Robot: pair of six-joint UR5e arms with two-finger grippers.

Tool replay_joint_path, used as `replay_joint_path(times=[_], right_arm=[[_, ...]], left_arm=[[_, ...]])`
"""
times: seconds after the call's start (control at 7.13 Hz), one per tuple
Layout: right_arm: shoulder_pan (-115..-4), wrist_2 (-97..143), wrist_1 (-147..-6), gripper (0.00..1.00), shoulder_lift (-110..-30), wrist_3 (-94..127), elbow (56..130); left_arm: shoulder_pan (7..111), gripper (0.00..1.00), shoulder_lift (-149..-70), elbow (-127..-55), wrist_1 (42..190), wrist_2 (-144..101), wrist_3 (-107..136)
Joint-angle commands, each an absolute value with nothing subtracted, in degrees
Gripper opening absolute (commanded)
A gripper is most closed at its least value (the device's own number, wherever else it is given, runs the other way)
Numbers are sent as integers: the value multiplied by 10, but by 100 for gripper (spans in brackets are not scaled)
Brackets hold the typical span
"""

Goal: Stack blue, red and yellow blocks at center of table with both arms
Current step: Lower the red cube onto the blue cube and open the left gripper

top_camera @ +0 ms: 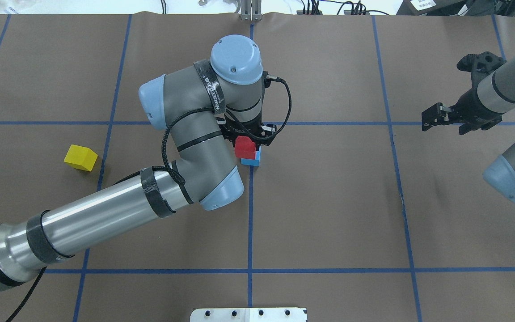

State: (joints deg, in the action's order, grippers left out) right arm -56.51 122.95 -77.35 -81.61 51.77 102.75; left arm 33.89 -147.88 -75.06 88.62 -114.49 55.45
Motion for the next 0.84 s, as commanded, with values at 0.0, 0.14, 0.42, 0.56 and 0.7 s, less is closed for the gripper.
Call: replay_joint_path(times=[0.0, 0.14, 0.42, 0.56, 0.7], right_arm=[[-565, 1230, -773, 100, -815, 518, 1027], [-565, 1230, -773, 100, -815, 518, 1027], [-565, 1230, -773, 100, -814, 518, 1027], [-565, 1230, -773, 100, -814, 518, 1027], [-565, 1230, -773, 100, -814, 518, 1027]], left_arm=[[338, 0, -1484, -742, 884, -1142, 537], [338, 0, -1483, -741, 884, -1142, 533], [338, 0, -1484, -736, 885, -1142, 533], [338, 0, -1484, -735, 885, -1142, 536], [338, 0, -1484, -735, 885, -1142, 537]])
